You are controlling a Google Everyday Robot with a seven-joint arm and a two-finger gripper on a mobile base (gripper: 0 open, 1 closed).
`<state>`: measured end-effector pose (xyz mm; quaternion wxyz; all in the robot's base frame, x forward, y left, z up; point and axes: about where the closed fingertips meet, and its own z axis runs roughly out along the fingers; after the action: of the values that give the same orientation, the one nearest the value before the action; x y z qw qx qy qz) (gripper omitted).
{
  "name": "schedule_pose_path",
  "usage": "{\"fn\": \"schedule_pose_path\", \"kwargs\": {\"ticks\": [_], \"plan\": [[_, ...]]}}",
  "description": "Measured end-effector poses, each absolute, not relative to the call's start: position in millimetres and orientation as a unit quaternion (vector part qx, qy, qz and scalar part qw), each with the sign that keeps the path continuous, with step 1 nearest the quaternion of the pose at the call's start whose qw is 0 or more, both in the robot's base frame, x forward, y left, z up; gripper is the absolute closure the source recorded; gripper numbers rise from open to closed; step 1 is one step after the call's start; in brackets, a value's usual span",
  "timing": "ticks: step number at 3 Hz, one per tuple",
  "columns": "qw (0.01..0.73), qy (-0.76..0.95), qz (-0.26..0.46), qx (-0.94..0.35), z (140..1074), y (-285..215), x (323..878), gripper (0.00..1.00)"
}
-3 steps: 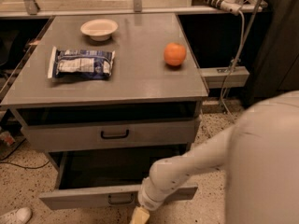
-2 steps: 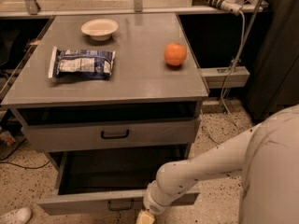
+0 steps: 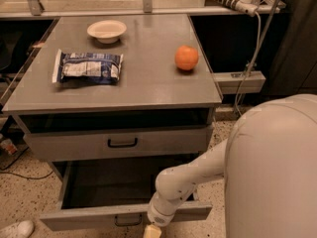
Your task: Open middle drawer
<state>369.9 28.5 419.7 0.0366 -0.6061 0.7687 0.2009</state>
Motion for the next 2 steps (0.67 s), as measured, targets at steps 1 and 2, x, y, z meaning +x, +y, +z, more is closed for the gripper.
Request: {"fn": "schedule_pose_path", "kwargs": {"ticks": [1, 2], "plan": [[0.037, 0.769, 0.201, -0.606, 422.1, 28.5, 369.8, 0.0], [0.006, 0.758, 0.207, -0.619, 424.9, 15.9, 341.5, 0.0]]}}
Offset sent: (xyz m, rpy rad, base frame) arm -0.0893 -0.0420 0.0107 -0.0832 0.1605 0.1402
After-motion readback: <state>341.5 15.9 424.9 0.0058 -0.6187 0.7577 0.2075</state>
